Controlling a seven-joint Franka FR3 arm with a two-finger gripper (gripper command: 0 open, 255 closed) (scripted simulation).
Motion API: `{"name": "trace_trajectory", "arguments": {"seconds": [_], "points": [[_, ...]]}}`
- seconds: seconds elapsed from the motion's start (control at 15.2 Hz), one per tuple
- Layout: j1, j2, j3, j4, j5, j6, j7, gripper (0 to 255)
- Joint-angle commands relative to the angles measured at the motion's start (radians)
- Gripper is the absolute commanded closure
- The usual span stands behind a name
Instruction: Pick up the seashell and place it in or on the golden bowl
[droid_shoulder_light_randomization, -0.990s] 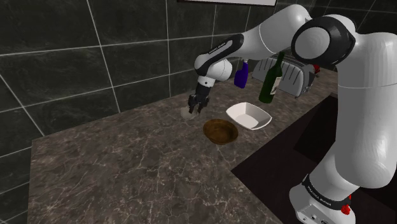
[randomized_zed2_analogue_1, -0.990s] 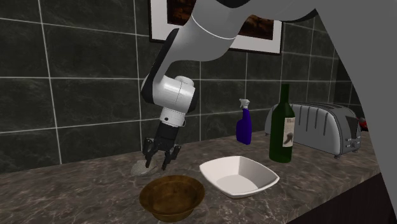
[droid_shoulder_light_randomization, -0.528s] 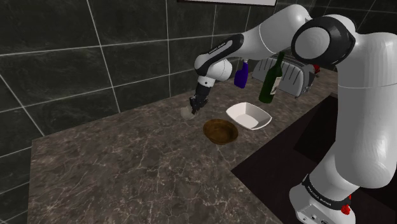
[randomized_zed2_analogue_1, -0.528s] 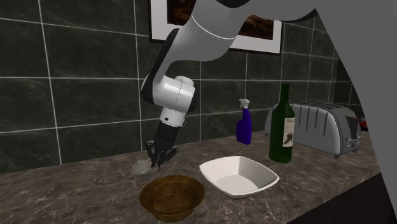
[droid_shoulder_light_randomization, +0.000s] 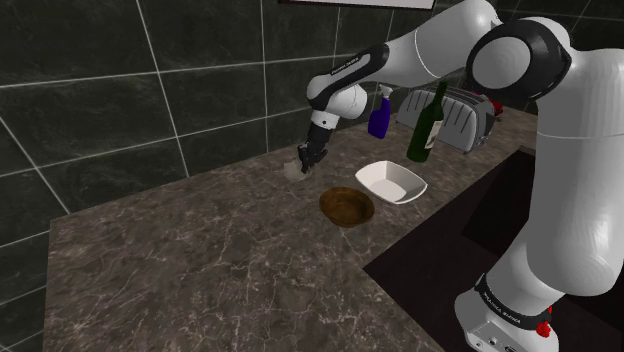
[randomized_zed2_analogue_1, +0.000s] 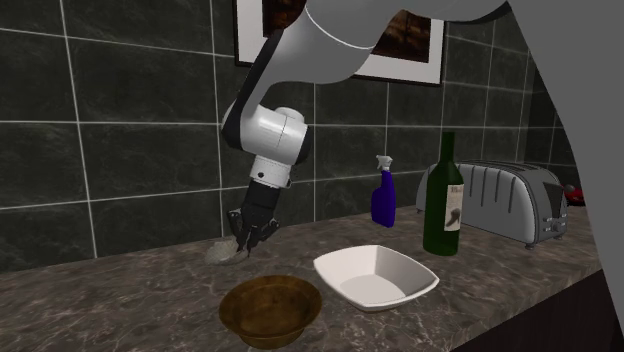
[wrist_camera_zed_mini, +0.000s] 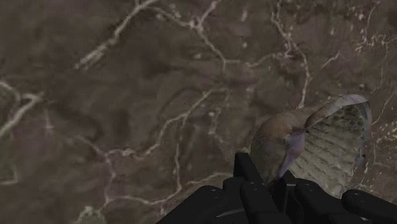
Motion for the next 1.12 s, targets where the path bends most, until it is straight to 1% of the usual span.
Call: {"name": "trace_trajectory", "arguments": {"seconds": [0.0, 1.06], "points": [[0.000, -0.016, -0.003, 0.001, -0.006, -0.016, 0.008, 255], [0.003, -0.112, -0.018, 0.067, -0.054, -0.165, 0.083, 255]]}}
